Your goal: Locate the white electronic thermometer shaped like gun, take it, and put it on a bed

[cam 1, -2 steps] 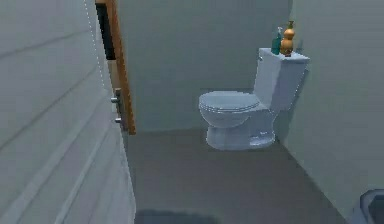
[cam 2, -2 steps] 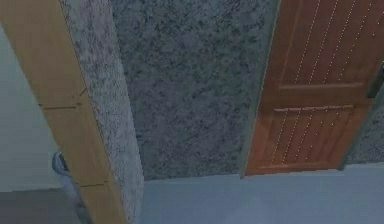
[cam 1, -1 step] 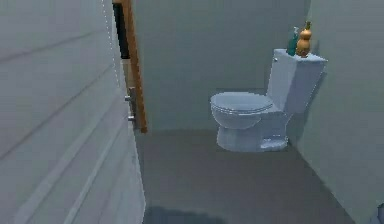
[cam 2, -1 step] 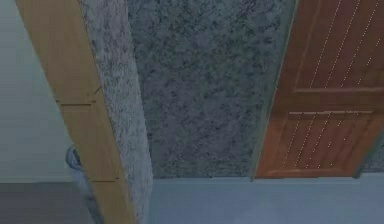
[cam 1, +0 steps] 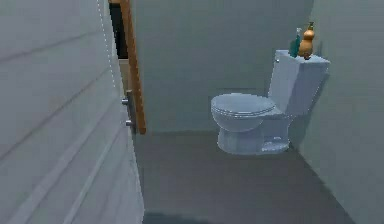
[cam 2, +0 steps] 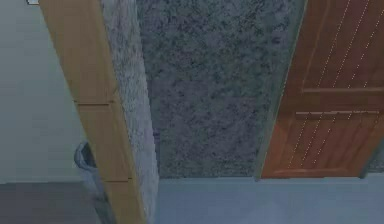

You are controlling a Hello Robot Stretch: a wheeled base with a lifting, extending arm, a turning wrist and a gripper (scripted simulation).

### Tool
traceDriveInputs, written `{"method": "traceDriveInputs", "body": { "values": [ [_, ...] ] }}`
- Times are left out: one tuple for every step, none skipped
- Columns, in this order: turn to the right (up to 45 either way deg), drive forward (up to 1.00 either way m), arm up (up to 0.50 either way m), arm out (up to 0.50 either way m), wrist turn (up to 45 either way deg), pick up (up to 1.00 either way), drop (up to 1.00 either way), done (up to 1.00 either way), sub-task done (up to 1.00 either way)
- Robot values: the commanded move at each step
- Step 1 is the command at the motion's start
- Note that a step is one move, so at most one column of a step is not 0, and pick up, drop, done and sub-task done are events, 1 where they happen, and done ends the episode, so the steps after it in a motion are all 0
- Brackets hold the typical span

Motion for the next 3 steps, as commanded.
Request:
{"method": "traceDriveInputs", "body": {
  "values": [
    [18.0, 0.0, 0.0, 0.0, 0.0, 0.0, 0.0, 0.0, 0.0],
    [0.0, 0.95, 0.0, 0.0, 0.0, 0.0, 0.0, 0.0, 0.0],
    [-45.0, 0.0, 0.0, 0.0, 0.0, 0.0, 0.0, 0.0, 0.0]
  ]
}}
